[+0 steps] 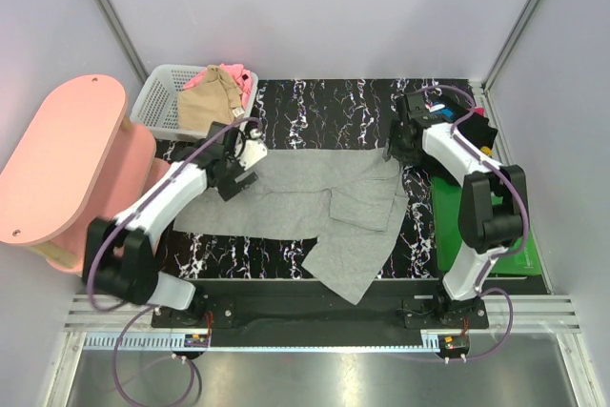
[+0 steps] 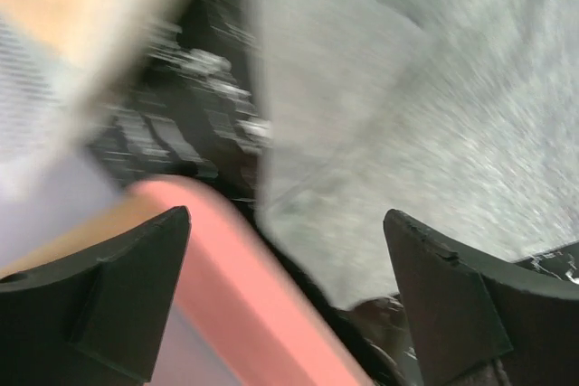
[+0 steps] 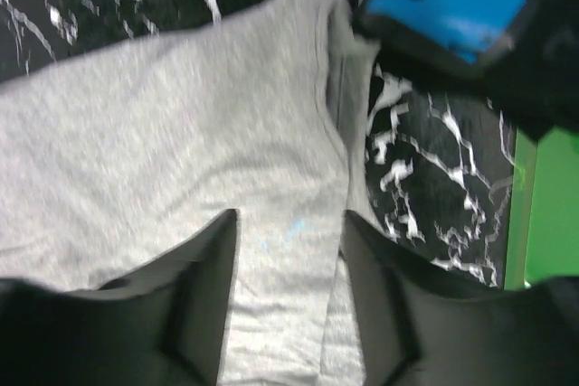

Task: Fold and stack the t-shirts
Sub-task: Flatten out the tshirt

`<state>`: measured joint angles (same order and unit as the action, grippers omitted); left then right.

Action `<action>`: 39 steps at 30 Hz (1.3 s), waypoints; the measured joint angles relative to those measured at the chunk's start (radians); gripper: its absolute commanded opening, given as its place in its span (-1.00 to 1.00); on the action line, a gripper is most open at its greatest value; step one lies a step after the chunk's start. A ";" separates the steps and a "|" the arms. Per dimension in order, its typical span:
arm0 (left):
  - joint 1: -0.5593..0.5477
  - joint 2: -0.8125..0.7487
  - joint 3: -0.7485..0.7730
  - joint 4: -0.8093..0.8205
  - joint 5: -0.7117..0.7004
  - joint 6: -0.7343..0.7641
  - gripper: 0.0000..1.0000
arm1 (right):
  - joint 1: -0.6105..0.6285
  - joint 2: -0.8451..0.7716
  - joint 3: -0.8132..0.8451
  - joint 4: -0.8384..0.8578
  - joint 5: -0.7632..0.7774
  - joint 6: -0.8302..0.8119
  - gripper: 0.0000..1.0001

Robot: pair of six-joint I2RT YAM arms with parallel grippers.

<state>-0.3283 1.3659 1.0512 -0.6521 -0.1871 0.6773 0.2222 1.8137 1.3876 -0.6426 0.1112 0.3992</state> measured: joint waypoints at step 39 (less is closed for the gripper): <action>0.138 0.179 -0.046 -0.128 0.109 -0.096 0.08 | 0.066 -0.272 -0.329 0.027 -0.098 0.043 -0.40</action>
<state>-0.1905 1.5448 1.0054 -0.7803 -0.0780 0.5816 0.2878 1.5417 1.0588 -0.6159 0.0132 0.4419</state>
